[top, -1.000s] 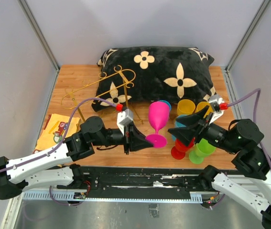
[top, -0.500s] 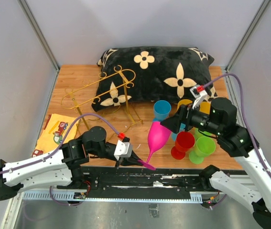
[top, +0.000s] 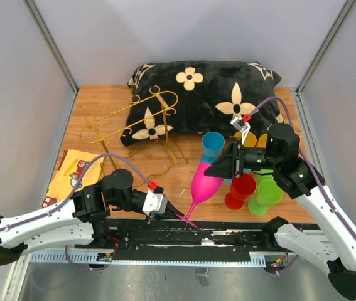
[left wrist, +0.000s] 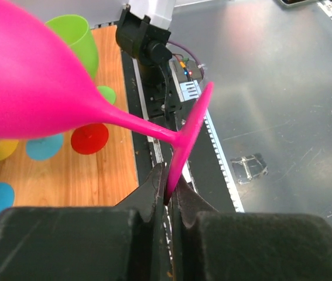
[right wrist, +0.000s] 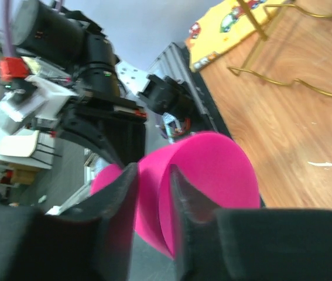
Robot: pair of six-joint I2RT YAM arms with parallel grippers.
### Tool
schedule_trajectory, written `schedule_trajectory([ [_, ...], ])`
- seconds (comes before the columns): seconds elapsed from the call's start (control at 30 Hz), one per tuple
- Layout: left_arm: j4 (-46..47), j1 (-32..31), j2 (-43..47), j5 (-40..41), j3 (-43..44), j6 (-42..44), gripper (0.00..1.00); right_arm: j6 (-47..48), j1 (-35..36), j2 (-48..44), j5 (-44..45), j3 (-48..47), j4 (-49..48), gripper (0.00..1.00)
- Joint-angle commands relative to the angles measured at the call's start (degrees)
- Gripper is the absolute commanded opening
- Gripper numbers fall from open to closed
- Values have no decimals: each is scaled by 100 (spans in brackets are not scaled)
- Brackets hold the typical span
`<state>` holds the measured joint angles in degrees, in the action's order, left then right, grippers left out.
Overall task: Take the wine glass off the wine glass rack
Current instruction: Place the wine glass at the center of the board.
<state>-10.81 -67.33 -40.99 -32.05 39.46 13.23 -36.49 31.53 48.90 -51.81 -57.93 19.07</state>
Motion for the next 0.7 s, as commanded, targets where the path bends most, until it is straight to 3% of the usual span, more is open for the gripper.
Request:
schedule_trajectory([
  [0.0, -54, 15, 36, 836, 26, 167, 10, -154, -7, -205, -834, 36, -467, 14],
  [0.07, -47, 13, 52, 859, 38, 135, 20, -96, -6, -288, -672, 39, -443, 2],
  [0.23, -9, 10, 77, 911, 74, -8, 56, 458, -11, -474, 261, -135, 266, 1],
  [0.33, -30, 11, 185, 1041, 101, -149, 66, 739, -6, -512, 622, -298, 683, 1],
  [0.4, -35, 13, 305, 1152, 99, -307, 81, 939, 1, -531, 915, -410, 1007, 1],
  [0.43, -42, 11, 370, 1194, 91, -366, 94, 1038, 2, -527, 1080, -452, 1131, 1],
  [0.47, -56, 16, 433, 1238, 84, -428, 99, 1136, -2, -523, 1235, -483, 1264, 1],
  [0.67, -177, 10, 862, 1489, 89, -685, 100, 1590, 226, -478, 2427, -477, 1750, 1],
])
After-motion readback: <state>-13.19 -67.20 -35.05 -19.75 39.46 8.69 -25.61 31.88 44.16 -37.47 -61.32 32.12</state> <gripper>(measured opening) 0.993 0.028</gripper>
